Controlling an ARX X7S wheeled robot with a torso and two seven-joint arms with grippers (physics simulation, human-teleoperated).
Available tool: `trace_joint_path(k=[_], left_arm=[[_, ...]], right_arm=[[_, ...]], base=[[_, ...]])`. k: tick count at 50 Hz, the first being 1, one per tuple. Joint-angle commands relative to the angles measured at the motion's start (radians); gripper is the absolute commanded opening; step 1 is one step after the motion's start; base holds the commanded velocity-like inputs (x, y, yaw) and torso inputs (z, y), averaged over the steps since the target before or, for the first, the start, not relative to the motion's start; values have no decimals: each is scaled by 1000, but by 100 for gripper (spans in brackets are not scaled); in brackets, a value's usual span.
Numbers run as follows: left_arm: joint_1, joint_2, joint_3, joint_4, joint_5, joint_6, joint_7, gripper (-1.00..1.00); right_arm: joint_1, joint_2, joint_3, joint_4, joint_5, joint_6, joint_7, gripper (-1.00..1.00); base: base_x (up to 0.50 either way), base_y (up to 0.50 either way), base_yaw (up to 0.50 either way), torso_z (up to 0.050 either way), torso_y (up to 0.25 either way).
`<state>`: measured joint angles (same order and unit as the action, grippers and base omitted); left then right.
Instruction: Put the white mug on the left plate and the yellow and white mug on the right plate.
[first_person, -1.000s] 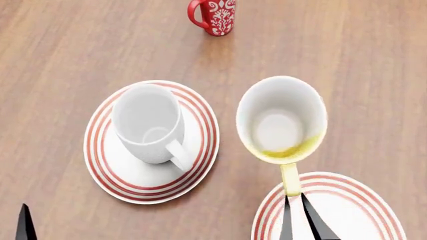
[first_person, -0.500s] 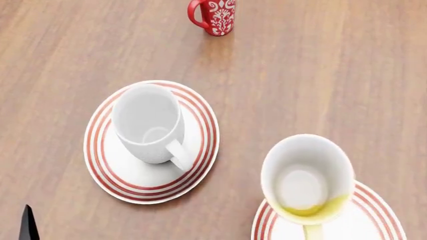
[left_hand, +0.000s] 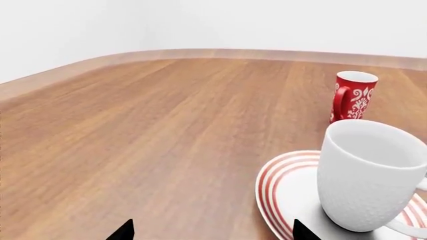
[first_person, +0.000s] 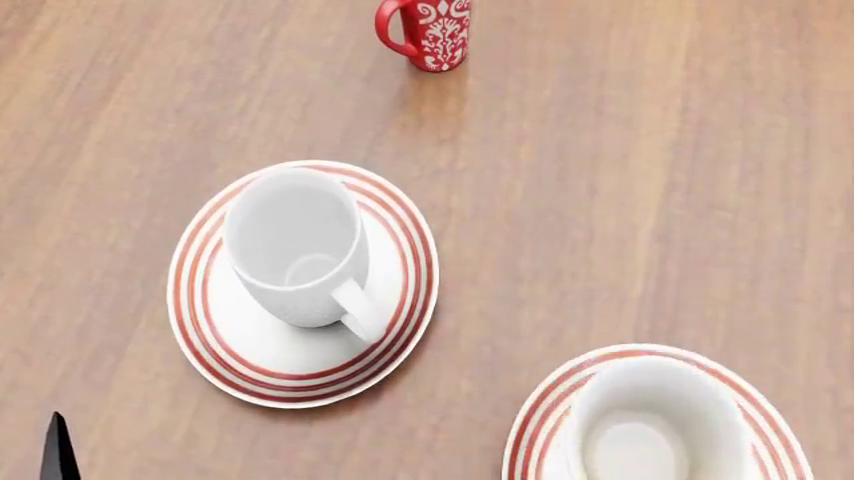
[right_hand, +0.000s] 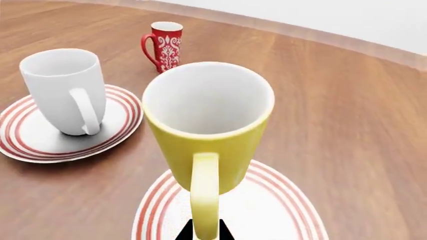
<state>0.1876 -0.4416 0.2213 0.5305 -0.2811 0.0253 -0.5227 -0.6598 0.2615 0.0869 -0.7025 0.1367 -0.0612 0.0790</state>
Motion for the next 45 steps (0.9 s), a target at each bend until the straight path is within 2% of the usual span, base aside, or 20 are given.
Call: trace_joint_path(k=[1, 22, 45], left_arm=[[11, 21, -10, 2, 15, 14, 21, 100], [-2, 14, -16, -12, 0, 20, 24, 100], [0, 12, -13, -20, 0, 28, 21, 100]], right_arm=[[-8, -29, 47, 118, 14, -102, -36, -100], [40, -50, 41, 339, 86, -237, -66, -100], [154, -31, 2, 442, 133, -189, -83, -100]], base=[[0, 0, 0, 0, 0], [0, 0, 0, 0, 0], [0, 0, 0, 0, 0]])
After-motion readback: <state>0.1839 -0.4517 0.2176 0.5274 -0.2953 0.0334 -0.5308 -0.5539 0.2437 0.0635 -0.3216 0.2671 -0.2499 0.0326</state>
